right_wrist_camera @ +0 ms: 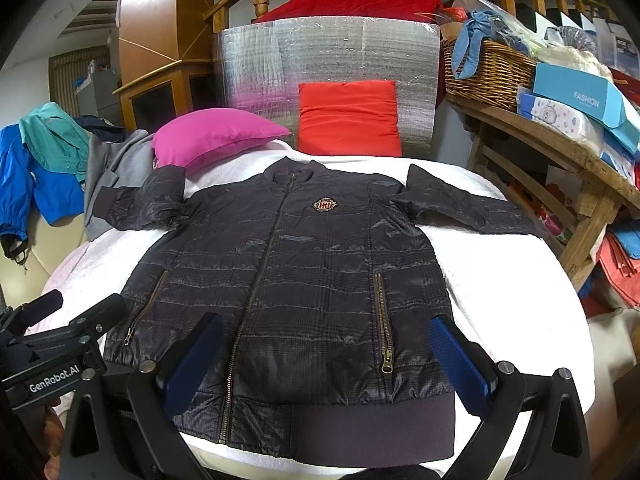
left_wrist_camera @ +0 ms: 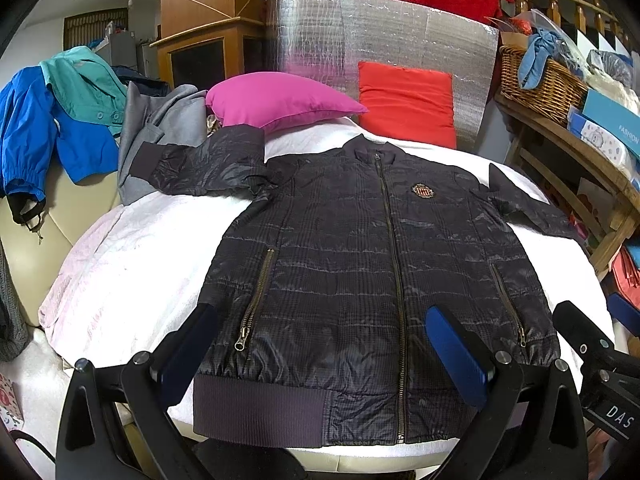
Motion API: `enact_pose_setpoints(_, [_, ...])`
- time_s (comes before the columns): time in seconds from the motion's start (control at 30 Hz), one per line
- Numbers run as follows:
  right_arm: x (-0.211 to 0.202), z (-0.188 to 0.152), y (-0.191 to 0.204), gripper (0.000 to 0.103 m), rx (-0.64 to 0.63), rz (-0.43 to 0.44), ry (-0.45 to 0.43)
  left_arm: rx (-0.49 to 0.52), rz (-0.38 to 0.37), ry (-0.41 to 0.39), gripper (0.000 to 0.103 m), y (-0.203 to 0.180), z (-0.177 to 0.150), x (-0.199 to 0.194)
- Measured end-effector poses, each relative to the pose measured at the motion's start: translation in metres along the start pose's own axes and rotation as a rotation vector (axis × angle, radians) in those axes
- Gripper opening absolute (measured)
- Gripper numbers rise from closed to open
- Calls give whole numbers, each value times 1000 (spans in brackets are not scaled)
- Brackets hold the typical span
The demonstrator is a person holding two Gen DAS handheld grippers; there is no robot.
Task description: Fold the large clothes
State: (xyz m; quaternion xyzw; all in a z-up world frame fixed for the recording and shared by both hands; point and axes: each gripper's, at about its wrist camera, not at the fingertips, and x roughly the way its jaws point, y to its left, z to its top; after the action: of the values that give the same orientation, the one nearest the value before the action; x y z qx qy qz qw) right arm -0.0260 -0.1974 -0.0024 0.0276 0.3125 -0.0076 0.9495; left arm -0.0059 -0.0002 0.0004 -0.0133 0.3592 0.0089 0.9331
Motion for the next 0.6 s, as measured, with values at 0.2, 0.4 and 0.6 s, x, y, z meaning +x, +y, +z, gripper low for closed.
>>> enact_pose_setpoints(0.2, [1,-1,-3,103,5,0,1,25,18,-3,103,-4,-1,1])
enact_pose_setpoints(0.4, [5,-1,-6,103,13,2,9,26,16,-5,103,-6,-2,6])
enact_pose_setpoints(0.6, [17,-7,-24,103,57,68,38,4,-21,17,103,-5,-5,20])
